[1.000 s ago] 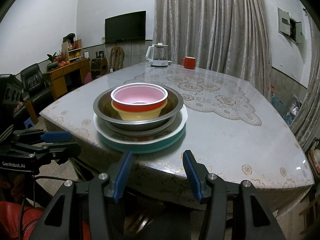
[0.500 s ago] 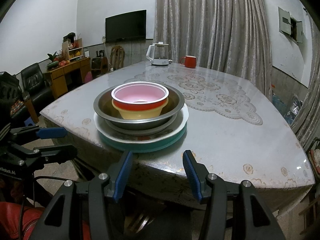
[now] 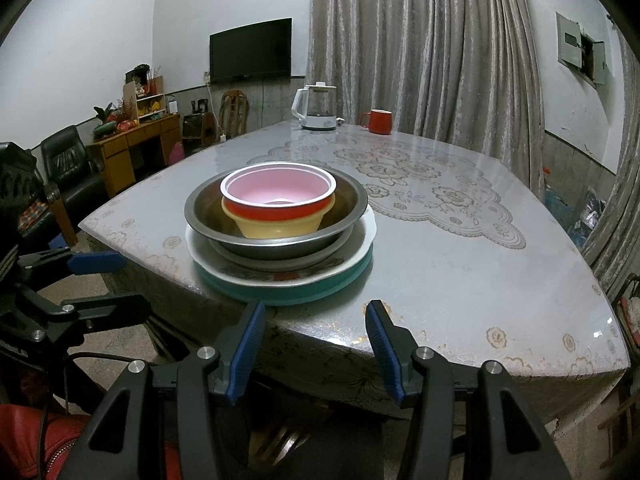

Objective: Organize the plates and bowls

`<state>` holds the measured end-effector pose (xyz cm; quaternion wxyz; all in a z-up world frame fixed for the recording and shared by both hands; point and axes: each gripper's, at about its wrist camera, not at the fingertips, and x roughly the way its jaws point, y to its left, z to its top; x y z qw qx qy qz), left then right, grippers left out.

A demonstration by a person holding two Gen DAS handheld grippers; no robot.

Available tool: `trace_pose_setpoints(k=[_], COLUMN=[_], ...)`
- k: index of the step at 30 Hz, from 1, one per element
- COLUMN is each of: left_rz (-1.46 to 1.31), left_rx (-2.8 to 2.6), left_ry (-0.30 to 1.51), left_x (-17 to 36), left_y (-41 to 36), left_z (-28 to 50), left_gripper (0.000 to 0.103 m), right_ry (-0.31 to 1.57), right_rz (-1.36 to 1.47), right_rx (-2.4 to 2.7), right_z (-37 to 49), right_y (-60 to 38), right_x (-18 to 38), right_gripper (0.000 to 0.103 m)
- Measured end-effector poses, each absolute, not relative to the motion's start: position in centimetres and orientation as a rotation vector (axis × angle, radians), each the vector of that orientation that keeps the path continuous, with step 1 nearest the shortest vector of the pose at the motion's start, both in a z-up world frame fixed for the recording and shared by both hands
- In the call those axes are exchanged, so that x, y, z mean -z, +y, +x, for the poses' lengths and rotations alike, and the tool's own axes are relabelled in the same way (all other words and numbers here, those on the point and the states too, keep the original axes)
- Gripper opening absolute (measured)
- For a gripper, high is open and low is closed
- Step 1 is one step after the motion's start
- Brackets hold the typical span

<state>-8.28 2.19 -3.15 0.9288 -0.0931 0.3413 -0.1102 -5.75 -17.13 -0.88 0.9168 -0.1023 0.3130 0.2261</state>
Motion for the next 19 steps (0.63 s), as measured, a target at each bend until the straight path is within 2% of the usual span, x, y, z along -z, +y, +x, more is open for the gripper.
trace_pose_setpoints(k=[12,19], left_rz=[-0.342,-0.324], left_rx=[0.279,0.233], left_ry=[0.68,0.7], left_x=[3.0,3.1], left_y=[3.5,3.2], left_z=[-7.6,-7.1], left_gripper=[0.103,0.103], right_ry=[0.661,0.68], right_rz=[-0.209,-0.186], right_rx=[-0.465,-0.465], right_z=[-5.5,-4.8], right_y=[-17.2,-17.4], right_x=[1.0,1.3], right_gripper=[0.053,0.053])
